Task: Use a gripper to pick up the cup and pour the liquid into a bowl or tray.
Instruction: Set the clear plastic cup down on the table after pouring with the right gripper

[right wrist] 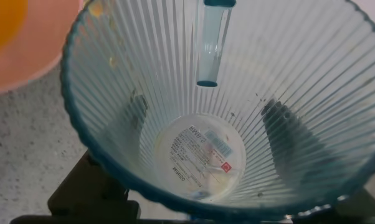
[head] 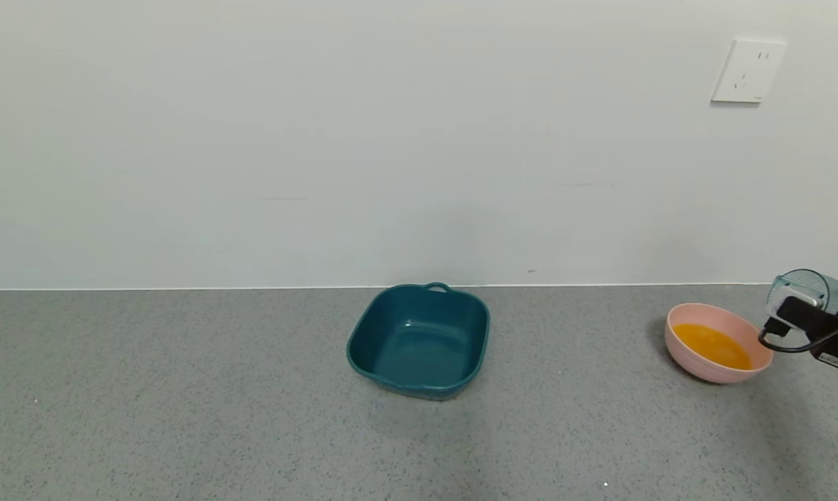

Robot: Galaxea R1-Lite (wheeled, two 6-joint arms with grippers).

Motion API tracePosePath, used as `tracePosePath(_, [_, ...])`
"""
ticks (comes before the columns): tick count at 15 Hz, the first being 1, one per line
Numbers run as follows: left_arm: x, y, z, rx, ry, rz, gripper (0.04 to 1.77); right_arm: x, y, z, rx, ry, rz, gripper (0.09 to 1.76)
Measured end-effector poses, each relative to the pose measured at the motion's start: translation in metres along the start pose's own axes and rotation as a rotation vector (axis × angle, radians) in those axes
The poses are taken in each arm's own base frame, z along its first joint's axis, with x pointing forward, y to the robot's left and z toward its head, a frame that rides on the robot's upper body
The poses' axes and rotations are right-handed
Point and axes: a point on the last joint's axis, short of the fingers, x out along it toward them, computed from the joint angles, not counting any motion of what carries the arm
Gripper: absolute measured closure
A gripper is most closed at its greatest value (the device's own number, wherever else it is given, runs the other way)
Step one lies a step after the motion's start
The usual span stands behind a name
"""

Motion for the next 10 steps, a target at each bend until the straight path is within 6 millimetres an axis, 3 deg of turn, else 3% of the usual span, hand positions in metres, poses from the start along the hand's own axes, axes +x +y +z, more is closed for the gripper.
tracePosePath(10, [0.000,0.000,0.000,0.000,0.000,0.001,0.09,-0.007,-0.016,0.012,0.385,-0.076,-0.051,0.50])
